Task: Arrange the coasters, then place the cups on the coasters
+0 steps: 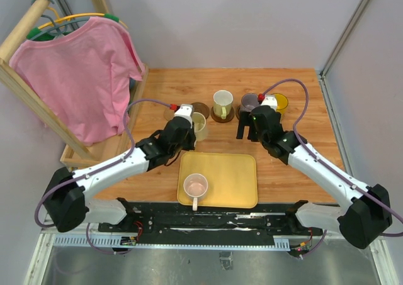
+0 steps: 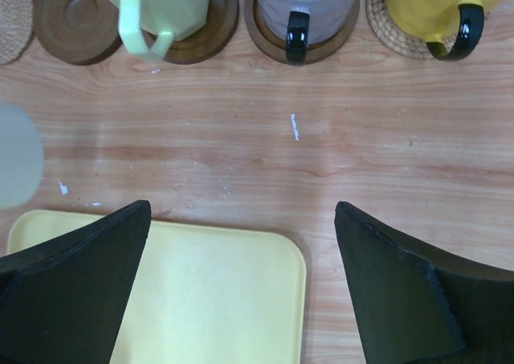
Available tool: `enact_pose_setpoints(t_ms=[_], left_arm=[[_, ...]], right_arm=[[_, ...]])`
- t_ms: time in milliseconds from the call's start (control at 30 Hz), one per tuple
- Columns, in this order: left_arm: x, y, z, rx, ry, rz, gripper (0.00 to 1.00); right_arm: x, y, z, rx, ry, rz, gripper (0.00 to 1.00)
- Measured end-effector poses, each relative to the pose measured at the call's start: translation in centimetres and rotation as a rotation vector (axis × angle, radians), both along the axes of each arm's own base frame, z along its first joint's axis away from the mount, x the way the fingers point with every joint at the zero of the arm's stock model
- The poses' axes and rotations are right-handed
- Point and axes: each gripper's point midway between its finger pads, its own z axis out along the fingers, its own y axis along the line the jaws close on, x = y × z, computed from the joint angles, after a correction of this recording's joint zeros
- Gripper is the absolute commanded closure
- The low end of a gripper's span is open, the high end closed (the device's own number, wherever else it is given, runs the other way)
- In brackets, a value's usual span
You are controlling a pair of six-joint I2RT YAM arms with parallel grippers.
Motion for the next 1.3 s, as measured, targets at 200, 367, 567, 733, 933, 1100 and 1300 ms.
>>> enact_pose_setpoints(t_ms=[200,367,567,733,933,1100,1300], left_arm=[[4.3,-1.0,-1.2,0.109,-0.007,0.094,1.00],[8.7,-1.2,-2.1,0.135,0.009,0.161,0.99],[13.3,1.0,-1.9,0.122,0.014,0.260,1.00],[15.4,1.2,-2.2,0.105,0.023,0.278,0.99],[16.0,0.3,-4.3,0.103,0.066,0.255,0.99],[16.2,-0.2,-5.7,0.109,0.093,0.241,0.99],[16.8,-0.5,-5.9,0.102,0.096,0.238,0.99]], right_arm=[[-1.0,-1.7,-1.6,-0.055,0.025,-0.039,0.02],[-1.8,-2.6,-1.8,-0.071,0.030,-0.050,0.02],[-1.7,-3.3,-1.4,-0.090,0.010,-0.079,0.02],[-1.6,-3.4,-2.1,-0.114,0.026,-0.083,0.02],[-1.6,-3.5,-2.6,-0.130,0.041,-0.084,0.02],[-1.6,-3.6,-2.6,-0.134,0.041,-0.085,0.02],[-1.5,-3.6,-2.6,-0.133,0.041,-0.085,0.02]])
